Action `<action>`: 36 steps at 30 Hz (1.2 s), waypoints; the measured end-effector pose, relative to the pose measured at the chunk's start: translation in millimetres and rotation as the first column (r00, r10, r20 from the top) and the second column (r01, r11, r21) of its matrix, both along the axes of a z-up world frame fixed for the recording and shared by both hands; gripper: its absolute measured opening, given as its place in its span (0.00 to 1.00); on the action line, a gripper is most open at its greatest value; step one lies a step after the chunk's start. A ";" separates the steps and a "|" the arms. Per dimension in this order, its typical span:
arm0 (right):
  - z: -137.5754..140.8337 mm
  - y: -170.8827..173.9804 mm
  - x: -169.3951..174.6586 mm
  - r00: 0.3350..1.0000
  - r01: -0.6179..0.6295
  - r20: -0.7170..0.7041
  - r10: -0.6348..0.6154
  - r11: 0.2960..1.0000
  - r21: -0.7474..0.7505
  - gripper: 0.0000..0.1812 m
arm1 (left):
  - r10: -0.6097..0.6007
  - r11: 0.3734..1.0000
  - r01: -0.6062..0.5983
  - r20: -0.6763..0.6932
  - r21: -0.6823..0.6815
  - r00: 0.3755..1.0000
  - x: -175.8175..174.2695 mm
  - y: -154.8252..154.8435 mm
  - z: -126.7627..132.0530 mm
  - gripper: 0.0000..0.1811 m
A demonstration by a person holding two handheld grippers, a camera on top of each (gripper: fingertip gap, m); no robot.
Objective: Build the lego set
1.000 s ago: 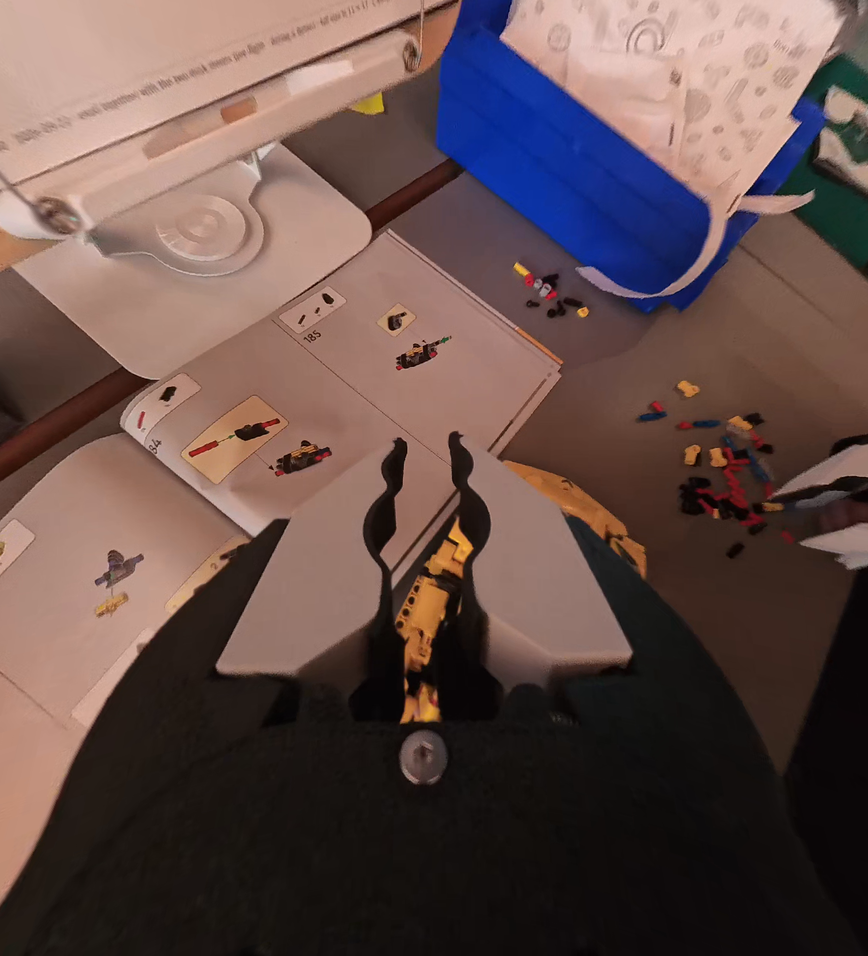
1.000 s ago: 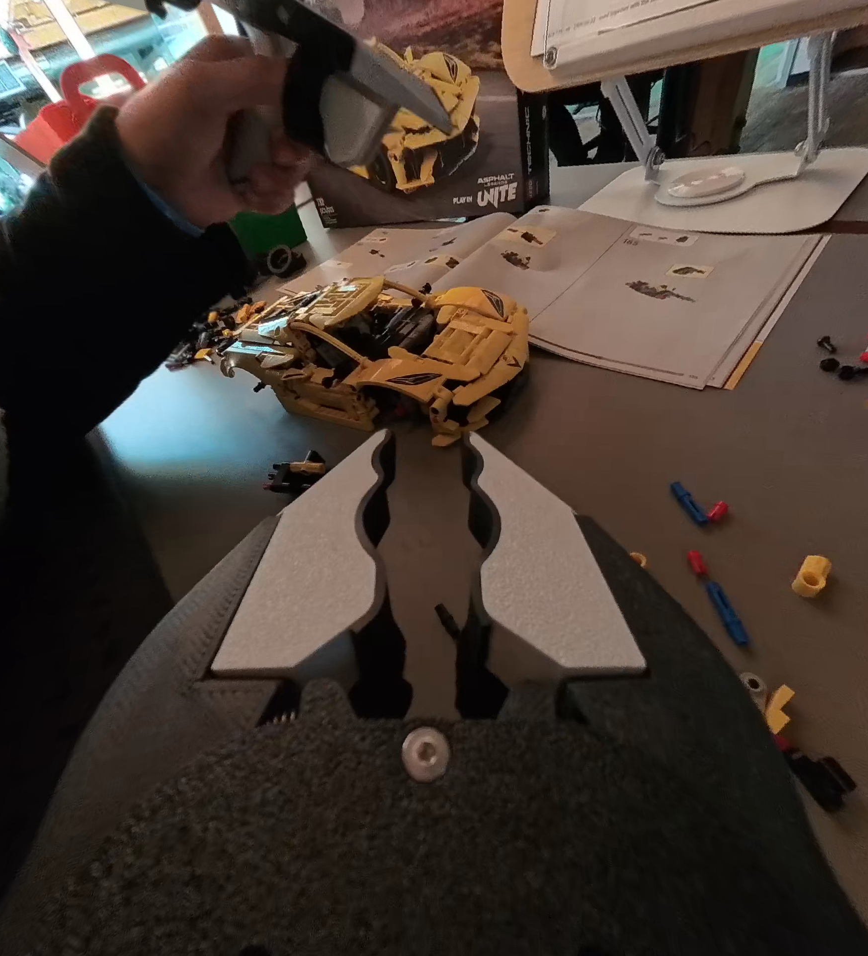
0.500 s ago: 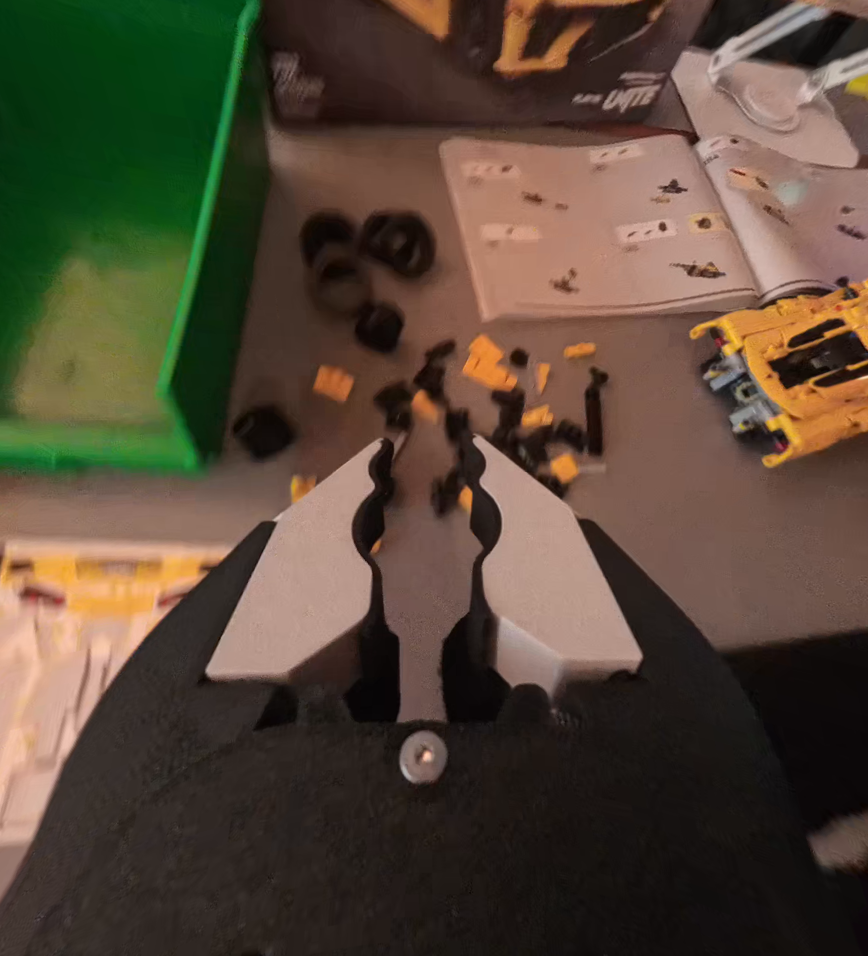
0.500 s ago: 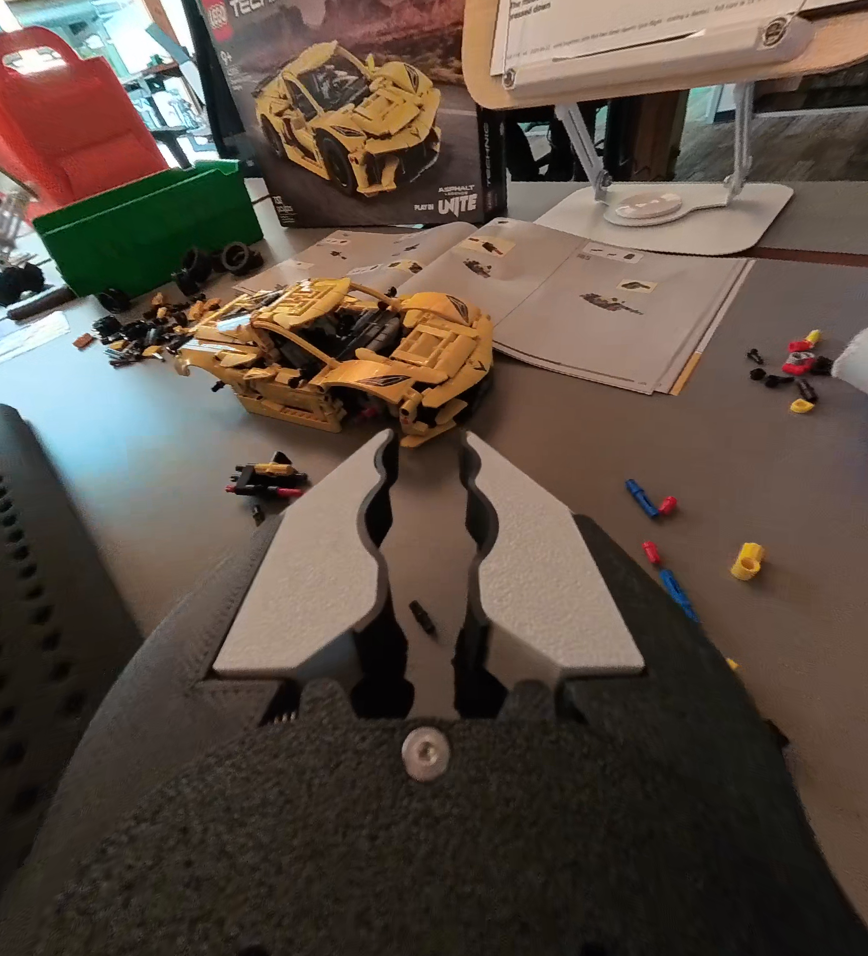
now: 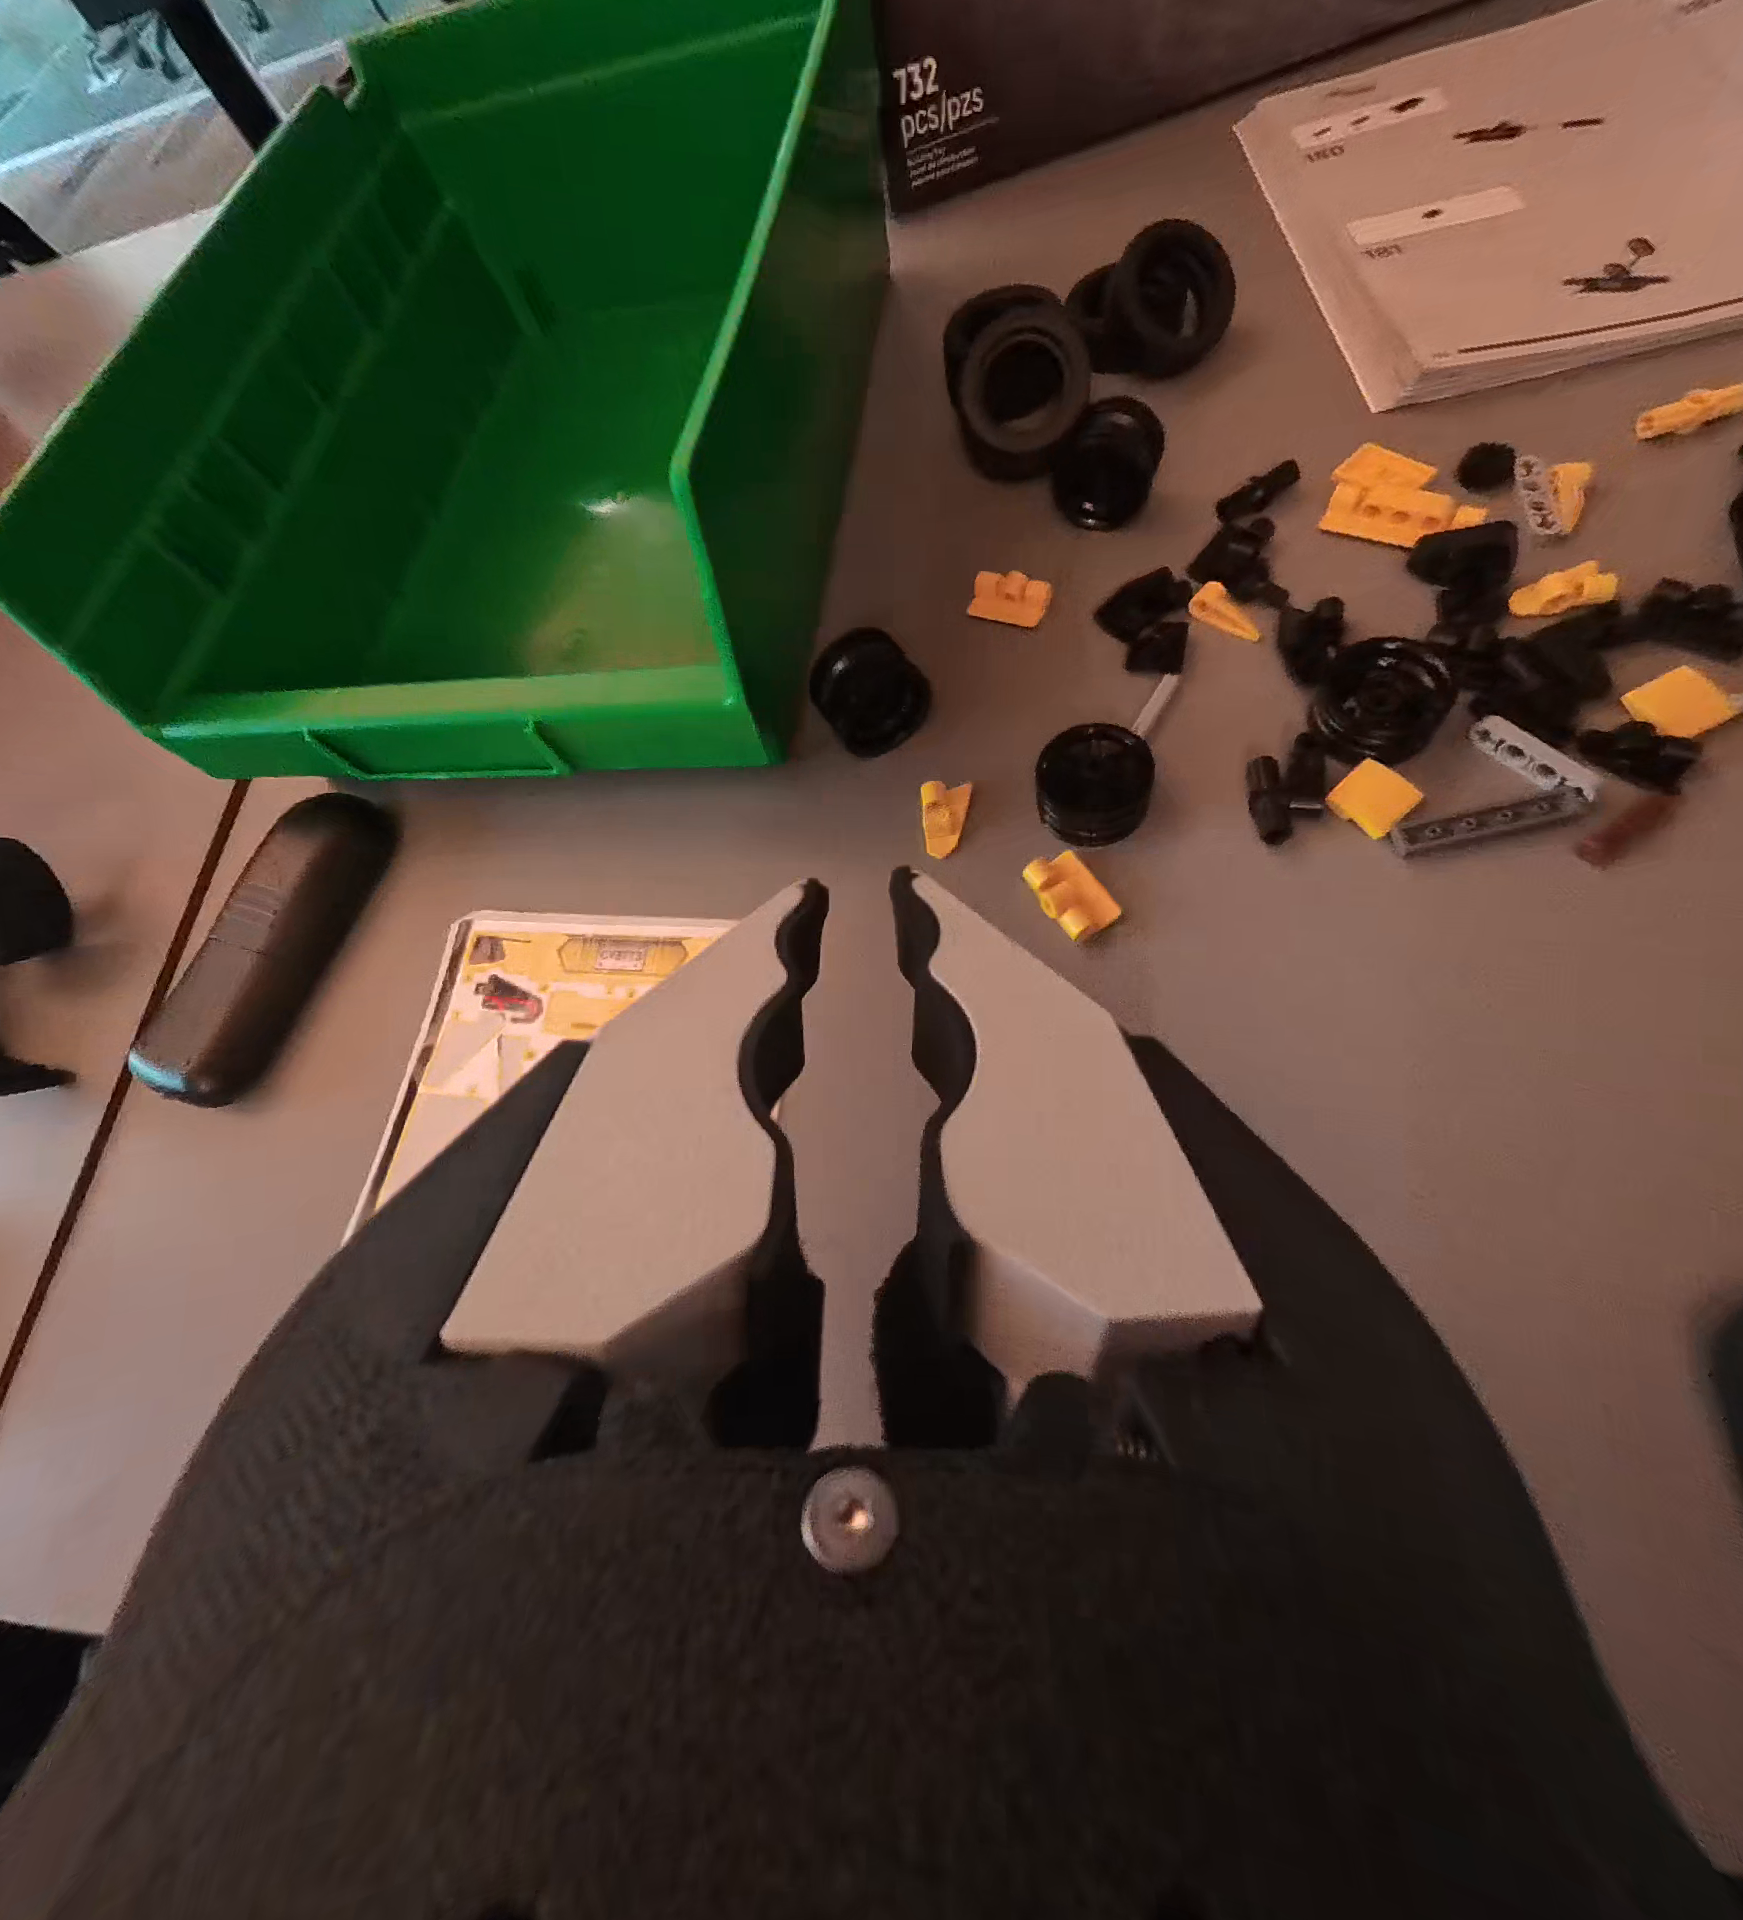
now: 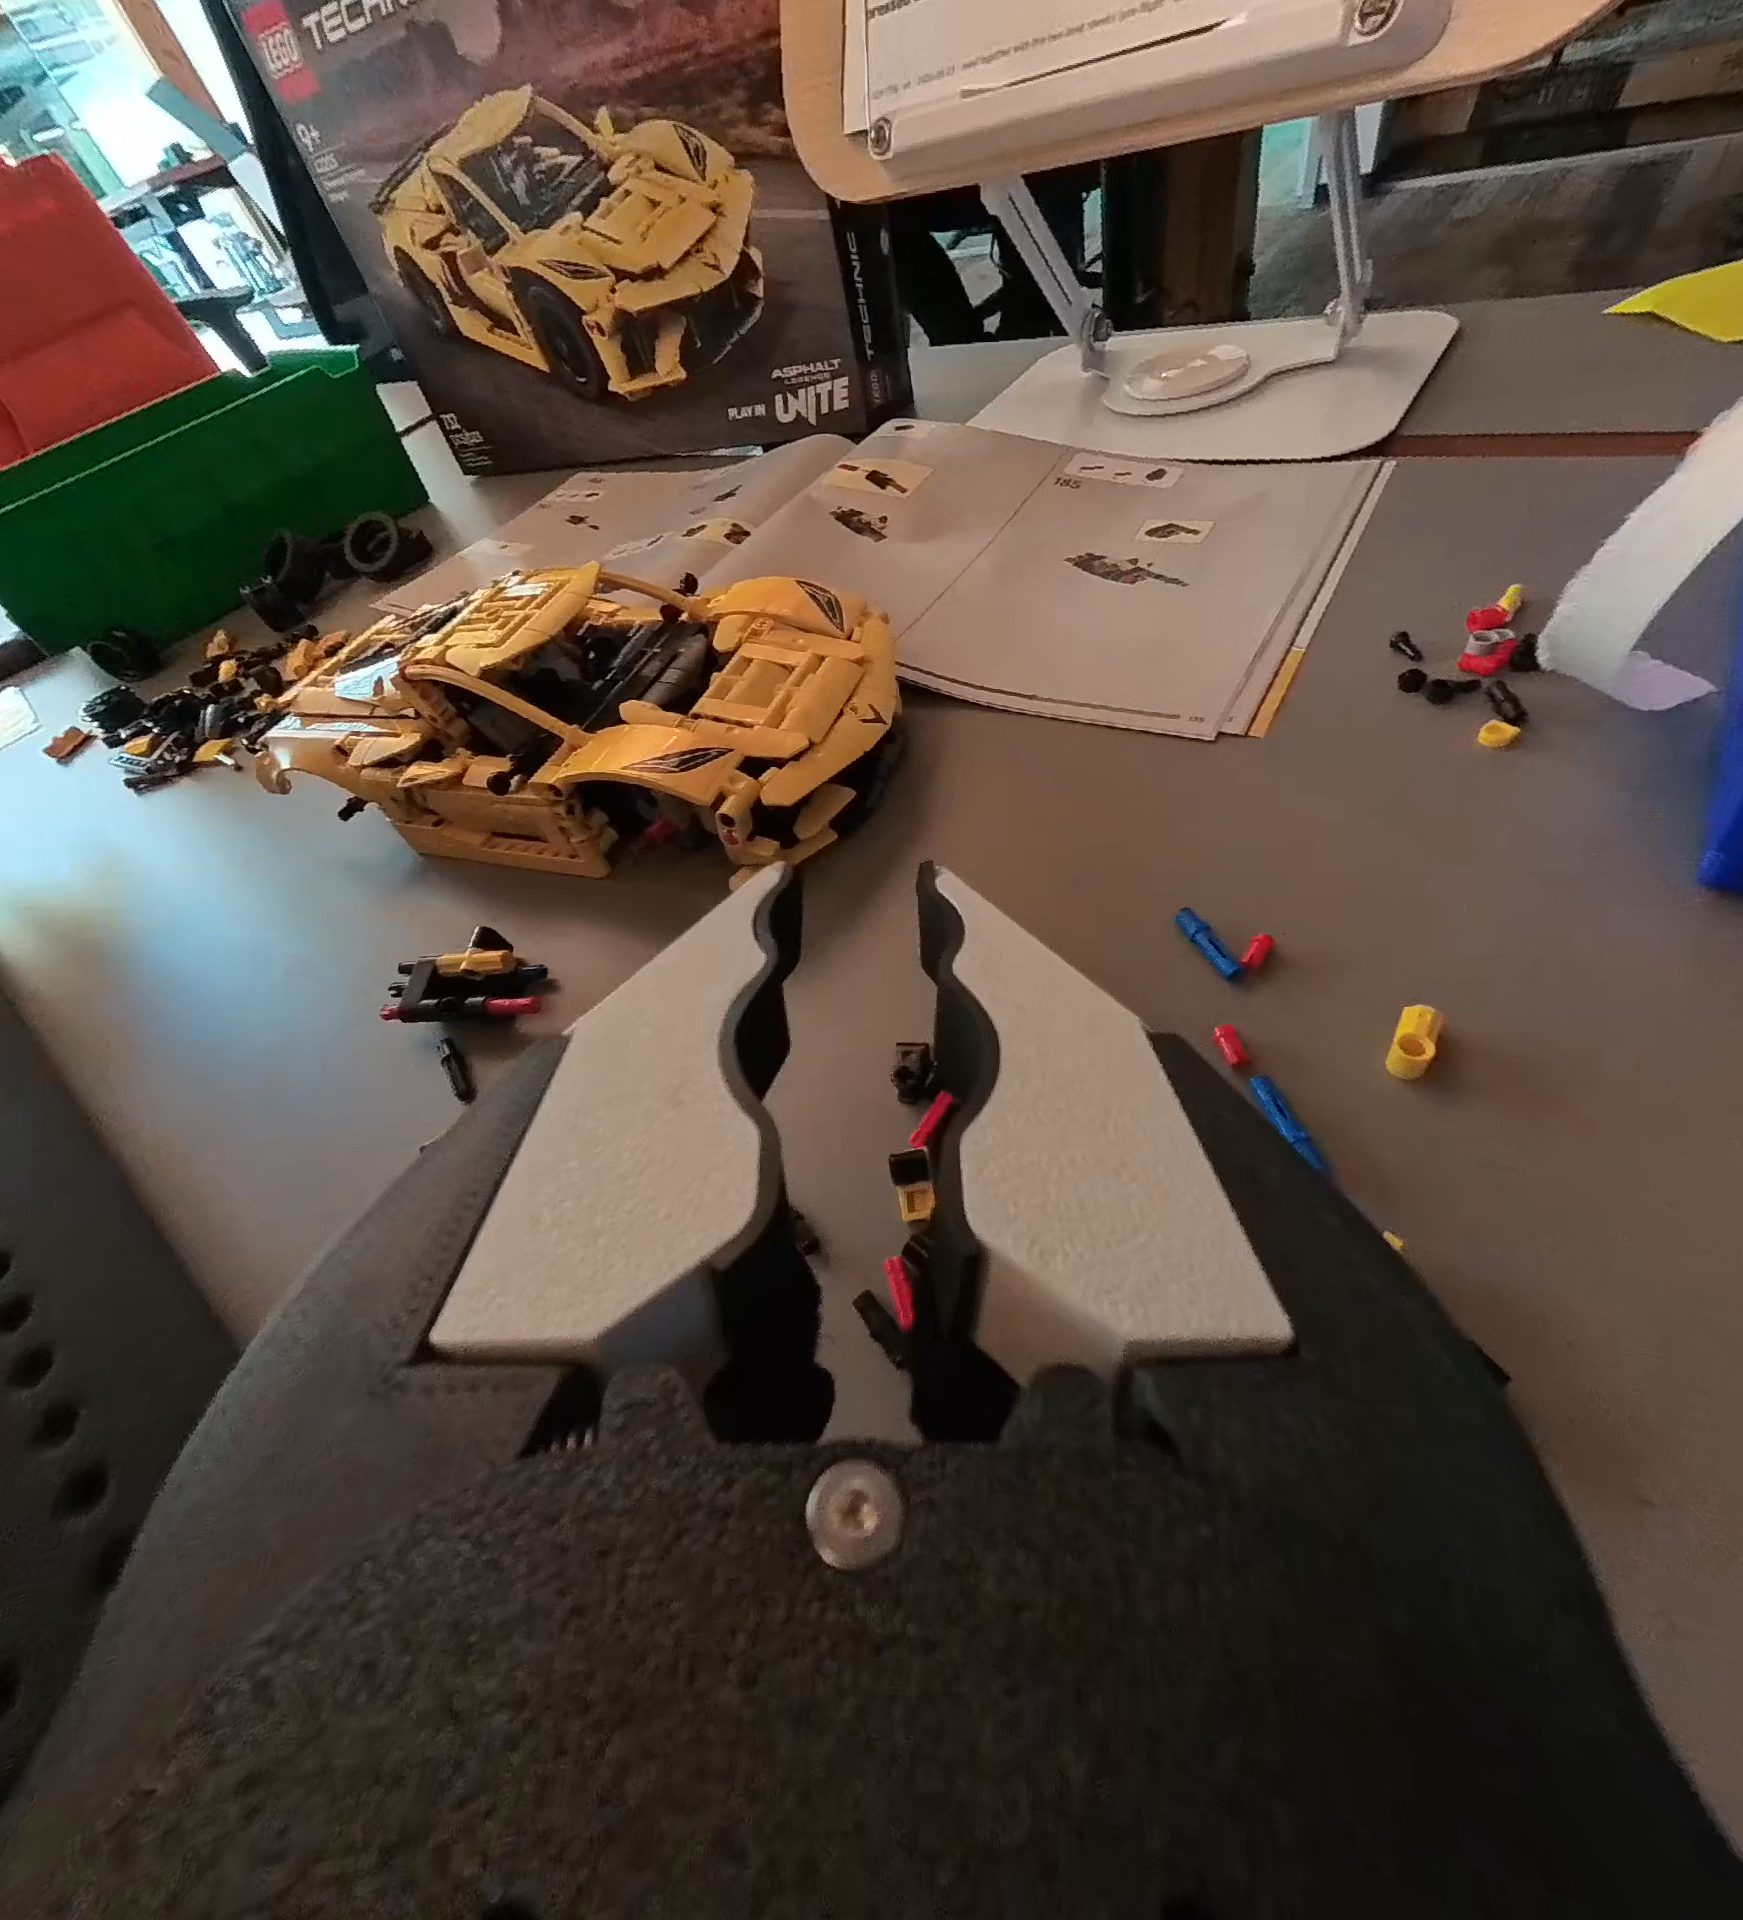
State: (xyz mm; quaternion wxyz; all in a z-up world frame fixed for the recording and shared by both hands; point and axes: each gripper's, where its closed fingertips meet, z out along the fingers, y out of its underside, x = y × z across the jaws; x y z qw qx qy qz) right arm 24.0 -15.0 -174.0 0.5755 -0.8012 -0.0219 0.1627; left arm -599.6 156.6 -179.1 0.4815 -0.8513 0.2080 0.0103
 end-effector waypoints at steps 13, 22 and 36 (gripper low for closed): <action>-9.6 2.1 0.5 1.000 0.003 0.007 -0.002 0.999 -0.046 0.12 | -0.155 0.974 0.189 0.250 -0.122 0.956 53.4 -10.9 -6.0 0.10; -10.4 2.0 -1.9 1.000 -0.011 0.004 0.011 0.999 -0.050 0.12 | -0.205 0.958 0.250 0.273 -0.139 0.940 76.9 -12.2 -8.9 0.12; -3.9 -0.7 -0.8 1.000 -0.008 -0.014 0.008 1.000 -0.020 0.11 | -0.369 0.884 0.400 0.164 -0.244 0.915 184.8 46.1 -53.6 0.20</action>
